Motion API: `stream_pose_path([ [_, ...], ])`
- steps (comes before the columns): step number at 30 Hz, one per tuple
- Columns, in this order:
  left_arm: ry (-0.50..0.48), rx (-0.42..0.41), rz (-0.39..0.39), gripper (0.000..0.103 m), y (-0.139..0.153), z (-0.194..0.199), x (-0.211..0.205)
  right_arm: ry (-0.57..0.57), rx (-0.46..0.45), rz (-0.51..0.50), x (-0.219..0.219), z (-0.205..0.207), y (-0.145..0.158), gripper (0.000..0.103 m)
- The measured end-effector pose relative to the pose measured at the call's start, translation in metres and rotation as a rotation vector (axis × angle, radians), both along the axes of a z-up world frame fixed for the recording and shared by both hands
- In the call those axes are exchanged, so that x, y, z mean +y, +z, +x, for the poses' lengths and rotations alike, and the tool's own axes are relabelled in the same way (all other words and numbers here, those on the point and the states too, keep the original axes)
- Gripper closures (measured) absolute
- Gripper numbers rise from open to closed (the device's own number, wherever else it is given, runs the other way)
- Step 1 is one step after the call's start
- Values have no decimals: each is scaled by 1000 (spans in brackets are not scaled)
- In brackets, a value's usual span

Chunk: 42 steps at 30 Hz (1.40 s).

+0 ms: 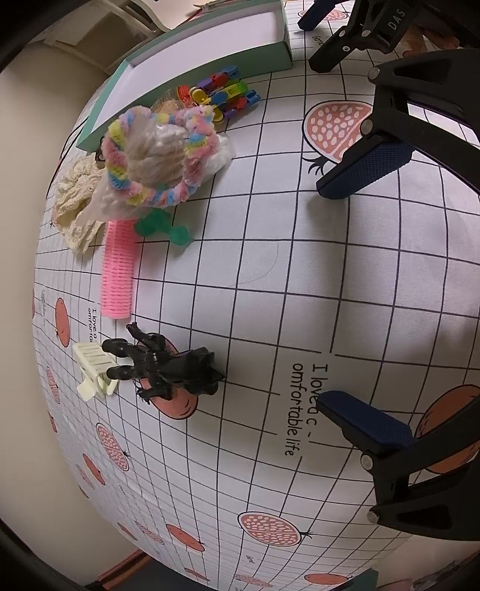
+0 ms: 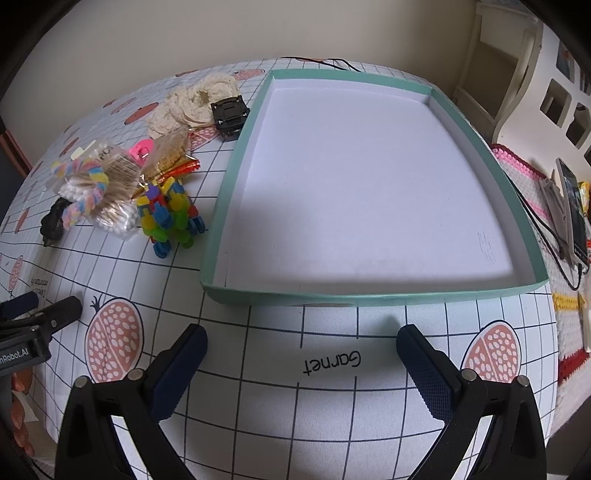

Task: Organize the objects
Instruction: 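Move the right tool toward the rainbow pipe-cleaner ring beside the tray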

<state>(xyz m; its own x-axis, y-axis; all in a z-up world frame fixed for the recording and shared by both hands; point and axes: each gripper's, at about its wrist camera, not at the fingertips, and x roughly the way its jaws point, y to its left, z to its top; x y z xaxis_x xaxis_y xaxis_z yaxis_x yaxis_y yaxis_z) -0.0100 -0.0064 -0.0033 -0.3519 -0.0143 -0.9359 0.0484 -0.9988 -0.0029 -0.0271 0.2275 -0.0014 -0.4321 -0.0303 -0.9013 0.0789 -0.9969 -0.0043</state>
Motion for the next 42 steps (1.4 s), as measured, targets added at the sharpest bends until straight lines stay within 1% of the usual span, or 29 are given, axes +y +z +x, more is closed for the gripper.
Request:
stream_pose_path([
  [7, 61, -49, 3, 0, -1, 0, -2, 6, 0, 4, 0, 0, 0, 0],
  [10, 36, -40, 3, 0, -2, 0, -3, 7, -28, -8, 0, -1, 1, 0],
  [12, 17, -37, 2, 0, -2, 0, -5, 17, -40, -48, -1, 0, 5, 1],
  [14, 27, -42, 3, 0, -2, -1, -10, 32, -20, -50, -4, 3, 12, 1],
  [16, 54, -9, -2, 0, 5, 0, -18, 60, 18, -35, -10, 8, 22, 1],
  [19, 83, 59, 1, 0, 19, 3, -24, 99, 84, -46, -19, 14, 38, 1],
  [22, 76, 104, 11, 0, 29, 5, -25, 135, 131, -67, -32, 15, 53, 1],
  [25, 56, 130, 23, 0, 41, 1, -23, 156, 175, -75, -51, 9, 67, 1],
  [27, 76, 159, 29, 0, 49, -14, -28, 176, 197, -67, -63, 3, 73, 1],
  [29, 104, 188, 12, 0, 58, -17, -34, 193, 212, -65, -72, 0, 78, 5],
  [30, 115, 196, 4, 0, 62, -19, -38, 200, 216, -69, -77, -3, 80, 6],
  [33, 145, 179, -2, 0, 66, -25, -47, 216, 220, -103, -90, -8, 86, 8],
  [36, 189, 135, 19, 0, 65, -38, -63, 214, 210, -148, -95, -14, 88, 10],
  [40, 254, 79, 49, 0, 64, -51, -76, 174, 187, -216, -92, -28, 89, 13],
  [42, 287, 65, 74, 0, 65, -56, -80, 158, 175, -243, -91, -36, 90, 14],
])
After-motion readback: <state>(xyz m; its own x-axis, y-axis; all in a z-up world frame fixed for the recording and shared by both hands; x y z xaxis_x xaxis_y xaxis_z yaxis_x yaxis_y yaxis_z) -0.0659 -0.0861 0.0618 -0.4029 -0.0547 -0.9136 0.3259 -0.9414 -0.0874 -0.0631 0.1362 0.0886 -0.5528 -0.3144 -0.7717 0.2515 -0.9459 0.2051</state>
